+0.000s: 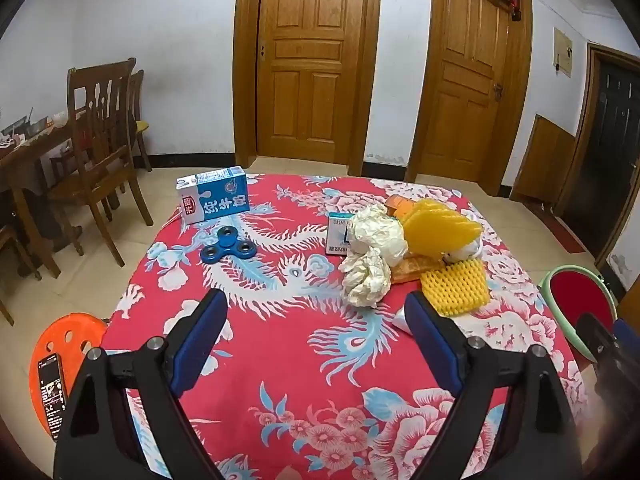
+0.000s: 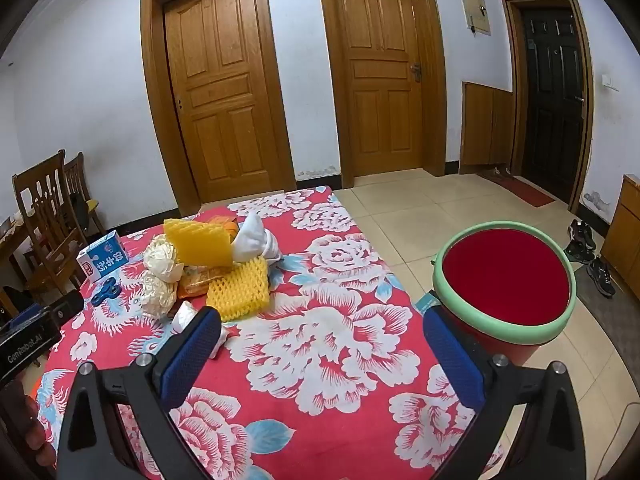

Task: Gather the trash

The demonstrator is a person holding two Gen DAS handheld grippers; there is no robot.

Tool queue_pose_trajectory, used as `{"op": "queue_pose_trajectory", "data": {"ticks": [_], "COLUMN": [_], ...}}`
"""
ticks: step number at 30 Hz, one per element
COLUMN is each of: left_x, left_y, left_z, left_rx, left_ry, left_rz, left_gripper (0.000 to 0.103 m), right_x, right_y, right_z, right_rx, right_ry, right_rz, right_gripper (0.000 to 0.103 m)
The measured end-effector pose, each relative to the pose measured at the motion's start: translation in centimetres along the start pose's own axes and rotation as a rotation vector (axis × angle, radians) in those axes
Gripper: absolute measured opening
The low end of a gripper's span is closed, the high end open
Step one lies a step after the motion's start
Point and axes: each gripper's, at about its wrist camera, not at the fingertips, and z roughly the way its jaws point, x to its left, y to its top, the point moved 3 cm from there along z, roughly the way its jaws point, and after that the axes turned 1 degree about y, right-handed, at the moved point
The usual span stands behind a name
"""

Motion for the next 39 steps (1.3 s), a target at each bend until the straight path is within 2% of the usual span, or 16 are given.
{"op": "queue_pose_trajectory", "data": {"ticks": [2,3,13,39], "left_x": [0.0,0.0,-0.3,-0.2], "left_y": [0.0,0.0,-0.1,-0.2], "left_z": [-0.3,0.2,0.1,0.0], "left_rx": [-0.009,0.028,0.020,0.022], "left_ry": [0.003,0.002,0.000,-0.002], "left_rz": [0.007,-0.002,-0.005,-0.007], "left_gripper": [0.090,0.090,0.090,0.090], "right_x": [0.0,0.1,0.0,0.2], "right_y": [0.0,0.0,0.1,-0.3], "right_z": [0.0,0.0,-0.7,0.3], "right_rx": [0.000,0.001,0.009,0.028], "right_ry": [0.000,0.001,0.004,-0.003], "right_rz": [0.000,0.000,-0.003,-0.001], "right_gripper": [0.103,0.103,0.103,0.103]}}
